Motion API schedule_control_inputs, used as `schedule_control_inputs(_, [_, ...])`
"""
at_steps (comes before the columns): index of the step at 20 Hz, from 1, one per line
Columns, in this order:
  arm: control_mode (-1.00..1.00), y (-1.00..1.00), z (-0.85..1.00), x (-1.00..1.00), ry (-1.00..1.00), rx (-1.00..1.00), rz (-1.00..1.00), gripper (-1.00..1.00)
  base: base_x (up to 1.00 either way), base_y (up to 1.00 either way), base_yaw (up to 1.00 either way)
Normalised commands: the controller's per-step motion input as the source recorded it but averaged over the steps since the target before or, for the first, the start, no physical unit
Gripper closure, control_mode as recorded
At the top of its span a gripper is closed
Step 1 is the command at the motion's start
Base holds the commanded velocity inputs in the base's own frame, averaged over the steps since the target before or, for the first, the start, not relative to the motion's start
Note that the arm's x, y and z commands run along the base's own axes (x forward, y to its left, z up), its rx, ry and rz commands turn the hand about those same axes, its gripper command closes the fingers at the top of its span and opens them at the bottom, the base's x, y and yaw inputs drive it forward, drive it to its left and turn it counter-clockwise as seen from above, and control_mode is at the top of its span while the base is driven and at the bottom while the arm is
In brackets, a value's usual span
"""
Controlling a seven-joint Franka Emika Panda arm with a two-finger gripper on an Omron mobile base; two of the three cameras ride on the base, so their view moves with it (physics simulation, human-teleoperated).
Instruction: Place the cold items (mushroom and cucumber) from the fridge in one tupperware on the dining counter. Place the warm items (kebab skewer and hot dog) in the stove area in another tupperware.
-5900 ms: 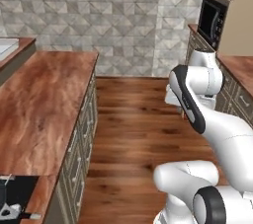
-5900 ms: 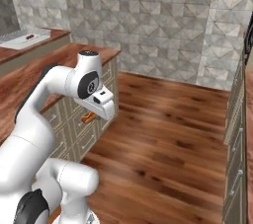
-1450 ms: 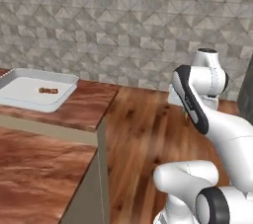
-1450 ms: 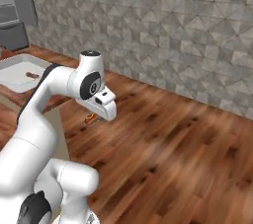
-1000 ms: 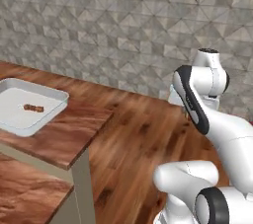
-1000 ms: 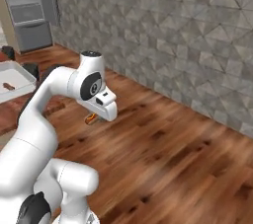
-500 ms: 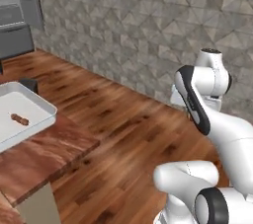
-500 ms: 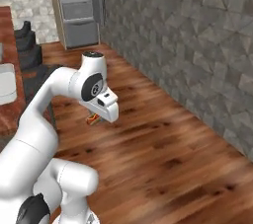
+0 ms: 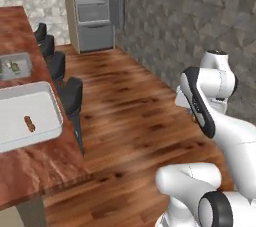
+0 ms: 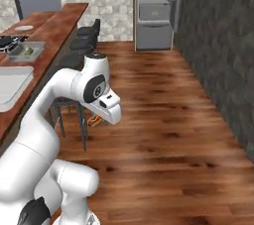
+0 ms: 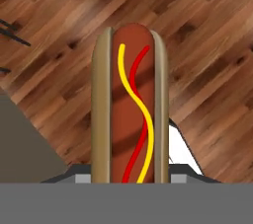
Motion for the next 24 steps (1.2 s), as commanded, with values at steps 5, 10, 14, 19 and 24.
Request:
schedule_control_inputs(5, [1.0,0.0,0.0,0.0,0.0,0.0,0.0,1.0,0.94,-0.28,0.84])
schedule_control_inputs(10, [1.0,0.0,0.0,0.0,0.0,0.0,0.0,1.0,0.53,-0.6,0.8])
schedule_control_inputs(14, [1.0,0.0,0.0,0.0,0.0,0.0,0.0,1.0,0.33,-0.56,0.83])
schedule_control_inputs(19, [1.0,0.0,0.0,0.0,0.0,0.0,0.0,1.0,0.15,-0.4,0.89])
schedule_control_inputs(24, [1.0,0.0,0.0,0.0,0.0,0.0,0.0,1.0,0.0,-0.5,0.89])
